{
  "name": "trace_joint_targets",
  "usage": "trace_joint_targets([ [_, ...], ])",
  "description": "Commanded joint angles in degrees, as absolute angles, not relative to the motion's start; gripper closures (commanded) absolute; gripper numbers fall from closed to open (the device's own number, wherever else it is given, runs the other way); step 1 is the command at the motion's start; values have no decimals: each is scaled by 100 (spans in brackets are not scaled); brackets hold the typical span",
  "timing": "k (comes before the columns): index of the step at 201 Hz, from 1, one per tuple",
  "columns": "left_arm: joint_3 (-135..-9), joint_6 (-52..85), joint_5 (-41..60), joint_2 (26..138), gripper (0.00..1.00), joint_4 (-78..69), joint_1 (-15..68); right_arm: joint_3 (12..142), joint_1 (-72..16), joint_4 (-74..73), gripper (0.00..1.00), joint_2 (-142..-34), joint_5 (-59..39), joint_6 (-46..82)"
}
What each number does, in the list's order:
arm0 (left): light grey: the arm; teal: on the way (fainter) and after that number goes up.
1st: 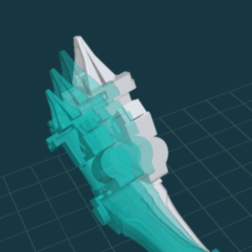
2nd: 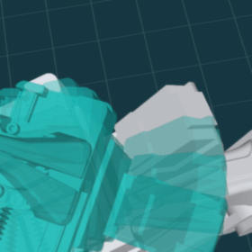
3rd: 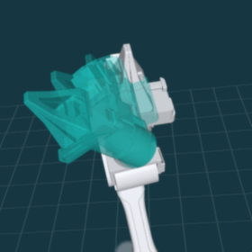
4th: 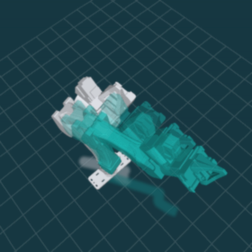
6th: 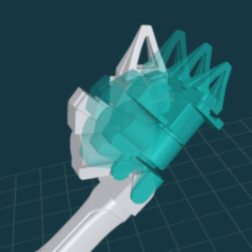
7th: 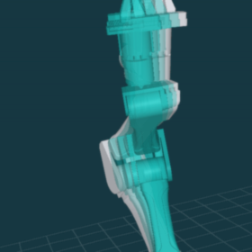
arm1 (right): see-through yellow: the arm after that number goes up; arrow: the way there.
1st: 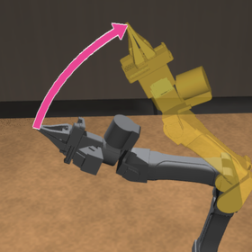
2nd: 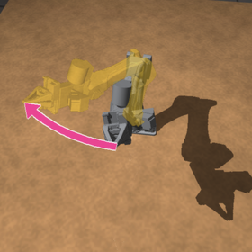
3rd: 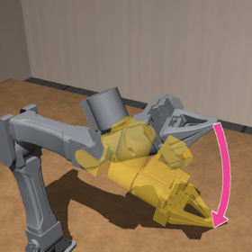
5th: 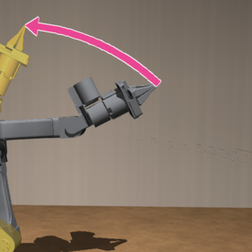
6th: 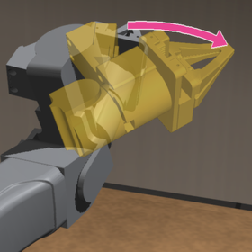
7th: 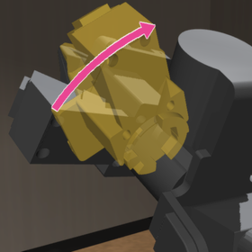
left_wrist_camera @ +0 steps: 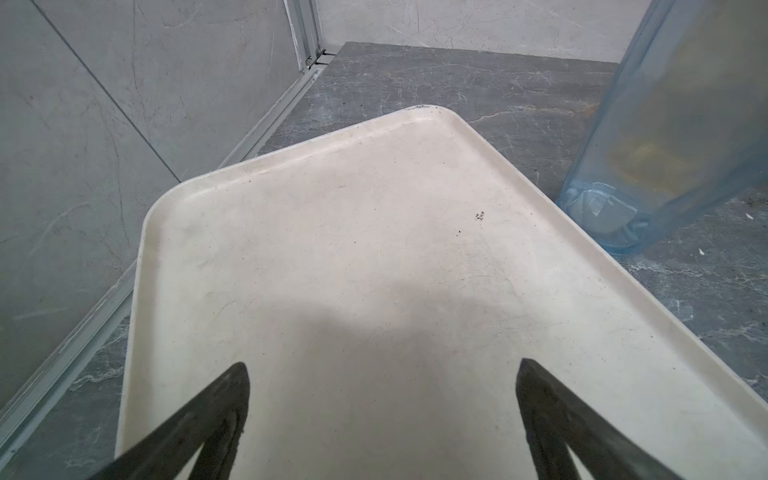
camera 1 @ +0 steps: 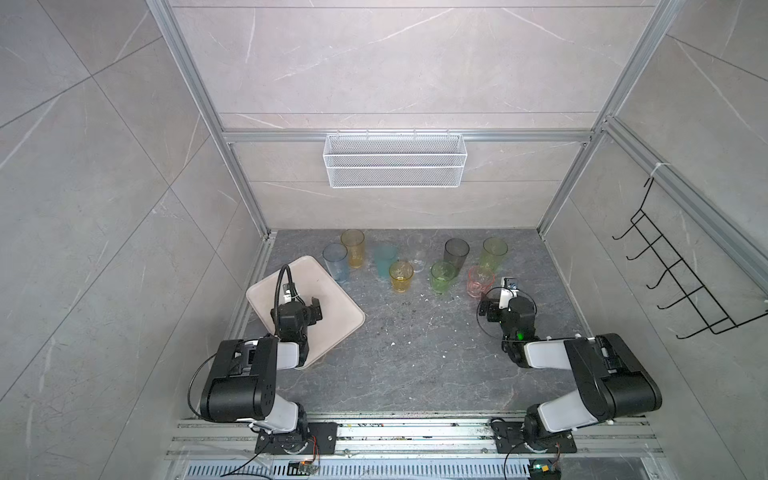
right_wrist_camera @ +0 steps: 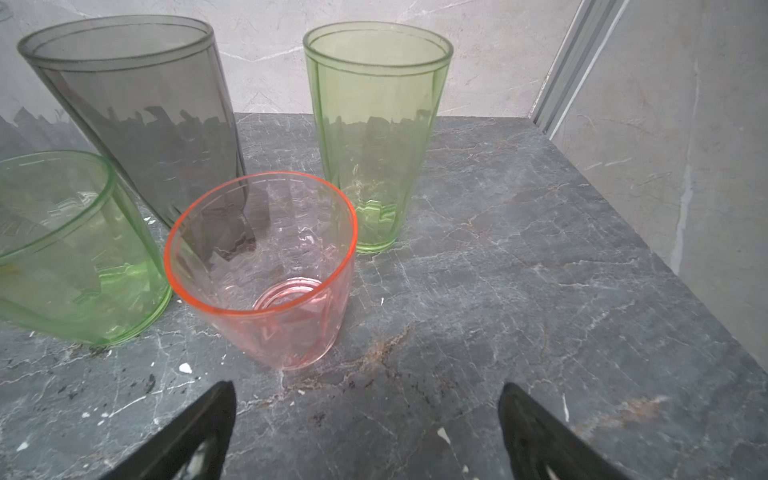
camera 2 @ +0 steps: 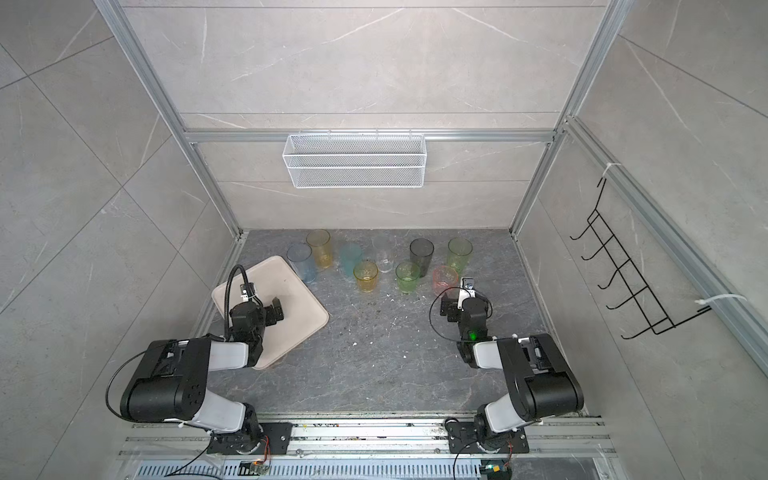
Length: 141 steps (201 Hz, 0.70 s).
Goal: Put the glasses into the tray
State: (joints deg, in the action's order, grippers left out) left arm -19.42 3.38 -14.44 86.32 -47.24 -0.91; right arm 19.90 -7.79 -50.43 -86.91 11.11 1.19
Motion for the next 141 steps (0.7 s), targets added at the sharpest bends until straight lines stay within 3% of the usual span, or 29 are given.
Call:
trace_joint_targets([
  [1,-1968,255,-1441,8604,0,-5051,-112,2013,-767,-5142,0,-8692,1134,26],
  [141,-1954,247,-1441,8596,0,-5058,-106,2012,-769,-5150,0,-8693,1099,42],
])
